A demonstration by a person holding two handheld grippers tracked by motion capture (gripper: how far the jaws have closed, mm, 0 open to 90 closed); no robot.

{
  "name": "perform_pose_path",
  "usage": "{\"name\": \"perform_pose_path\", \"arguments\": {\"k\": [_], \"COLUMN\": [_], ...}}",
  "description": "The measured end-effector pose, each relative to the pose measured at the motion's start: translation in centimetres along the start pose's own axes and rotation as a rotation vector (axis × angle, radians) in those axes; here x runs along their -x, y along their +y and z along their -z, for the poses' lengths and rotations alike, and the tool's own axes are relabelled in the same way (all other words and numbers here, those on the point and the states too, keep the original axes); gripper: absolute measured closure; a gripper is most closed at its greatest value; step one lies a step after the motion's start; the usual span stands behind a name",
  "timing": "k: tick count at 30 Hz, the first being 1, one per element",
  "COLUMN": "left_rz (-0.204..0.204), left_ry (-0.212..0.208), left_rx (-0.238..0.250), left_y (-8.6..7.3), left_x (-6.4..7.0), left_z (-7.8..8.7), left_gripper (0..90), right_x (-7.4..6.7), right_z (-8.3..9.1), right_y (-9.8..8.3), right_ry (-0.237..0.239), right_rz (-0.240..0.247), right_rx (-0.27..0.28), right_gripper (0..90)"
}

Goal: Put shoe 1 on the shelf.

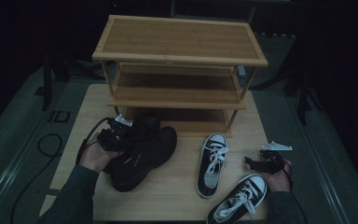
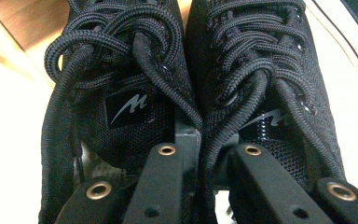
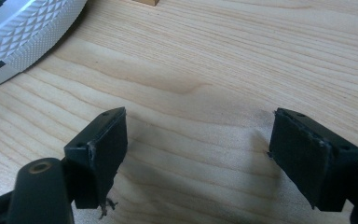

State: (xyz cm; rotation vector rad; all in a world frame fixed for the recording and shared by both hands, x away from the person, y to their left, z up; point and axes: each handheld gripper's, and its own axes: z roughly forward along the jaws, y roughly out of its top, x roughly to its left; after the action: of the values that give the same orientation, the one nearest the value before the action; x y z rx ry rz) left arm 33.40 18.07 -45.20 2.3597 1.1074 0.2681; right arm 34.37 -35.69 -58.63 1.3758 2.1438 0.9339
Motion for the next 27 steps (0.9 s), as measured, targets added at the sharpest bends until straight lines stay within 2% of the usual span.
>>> {"name": "perform_pose_path", "arguments": {"k": [3, 15, 22, 27], "left_rz": [-0.007, 0.017, 0.048, 0.055], "left_ry": [0.004, 0.014, 0.070, 0.089], "left_rx": [0.000, 0.017, 0.014, 0.017], "left_y": [0.3, 2.1, 3.4, 4.0], "left_x": [0.0, -0.1, -0.2, -0.2], "left_z": [0.0, -1.1, -2.8, -3.6], "left_gripper": [86.0, 86.0, 86.0, 86.0], "right_x": [0.0, 0.0, 0.0, 0.0], "right_z": [0.0, 0.0, 0.0, 0.0], "right_y": [0.0, 0.0, 0.0, 0.0], "right_ry": [0.000, 0.000, 0.000, 0.000], "right_rz": [0.000, -0.001, 0.000, 0.000], "right_rx": [0.000, 0.000, 0.000, 0.000], "right_gripper": [18.9, 18.9, 18.9, 19.1]}}
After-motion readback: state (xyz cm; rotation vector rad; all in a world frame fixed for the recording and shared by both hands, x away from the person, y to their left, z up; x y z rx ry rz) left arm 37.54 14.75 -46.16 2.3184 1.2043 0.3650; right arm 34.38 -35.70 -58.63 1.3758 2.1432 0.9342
